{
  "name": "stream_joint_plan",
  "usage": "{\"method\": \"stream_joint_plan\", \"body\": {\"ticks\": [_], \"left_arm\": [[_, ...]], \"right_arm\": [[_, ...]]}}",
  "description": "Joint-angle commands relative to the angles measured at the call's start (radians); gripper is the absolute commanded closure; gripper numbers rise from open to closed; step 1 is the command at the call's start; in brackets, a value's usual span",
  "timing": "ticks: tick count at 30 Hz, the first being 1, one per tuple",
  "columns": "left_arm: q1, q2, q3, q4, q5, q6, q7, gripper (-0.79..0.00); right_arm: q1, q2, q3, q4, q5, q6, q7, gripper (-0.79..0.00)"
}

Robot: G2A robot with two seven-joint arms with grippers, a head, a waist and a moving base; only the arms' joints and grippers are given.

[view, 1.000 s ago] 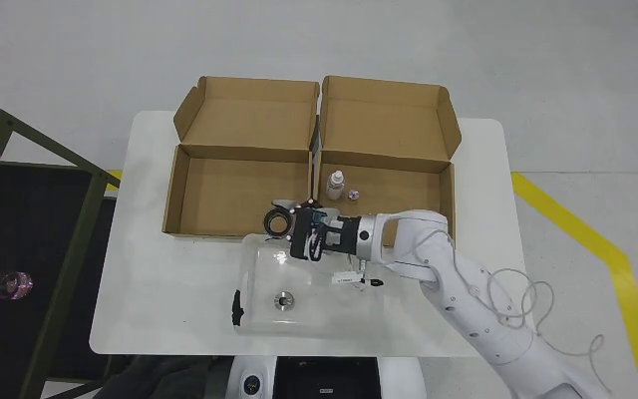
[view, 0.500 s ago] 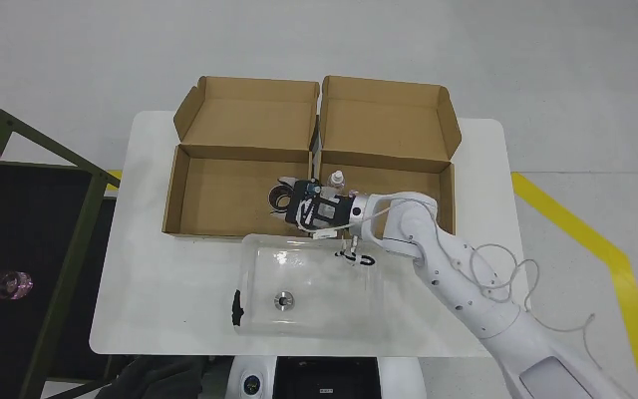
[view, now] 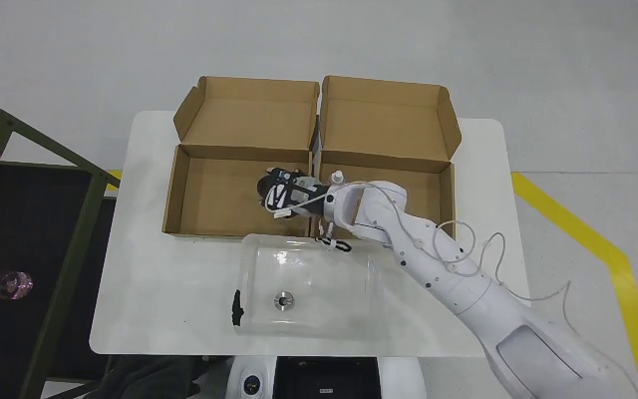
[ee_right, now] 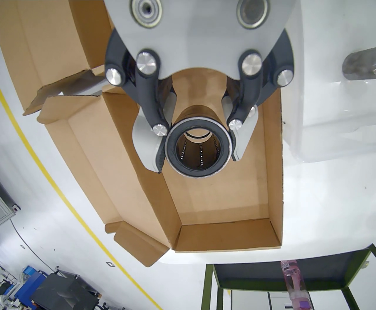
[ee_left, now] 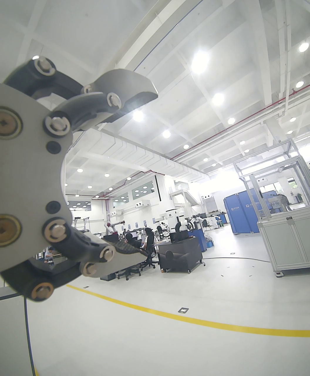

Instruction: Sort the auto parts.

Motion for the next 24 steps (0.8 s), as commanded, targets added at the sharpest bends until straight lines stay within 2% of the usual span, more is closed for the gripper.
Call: {"method": "stream_joint_plan", "body": {"ticks": [1, 11, 16, 20, 22, 24], "left_arm": [[0.000, 0.000, 0.000, 0.000, 0.000, 0.000, 0.000, -0.785], [0.000, 0.000, 0.000, 0.000, 0.000, 0.000, 0.000, -0.785], [0.000, 0.000, 0.000, 0.000, 0.000, 0.000, 0.000, -0.785], [0.000, 0.000, 0.000, 0.000, 0.000, 0.000, 0.000, -0.785], [0.000, 0.000, 0.000, 0.000, 0.000, 0.000, 0.000, -0.785], [0.000, 0.000, 0.000, 0.000, 0.000, 0.000, 0.000, -0.785]], "right_arm": [[0.011, -0.013, -0.010, 0.038, 0.007, 0.018, -0.019, 0.000], [0.072, -0.063, -0.044, 0.192, -0.032, 0.071, -0.034, 0.000], [0.085, -0.081, -0.049, 0.237, -0.034, 0.073, -0.043, -0.157], [0.092, -0.093, -0.052, 0.265, -0.044, 0.069, -0.051, -0.249], [0.094, -0.097, -0.051, 0.277, -0.049, 0.067, -0.054, -0.329], [0.094, -0.101, -0.051, 0.284, -0.056, 0.065, -0.056, -0.354]]}}
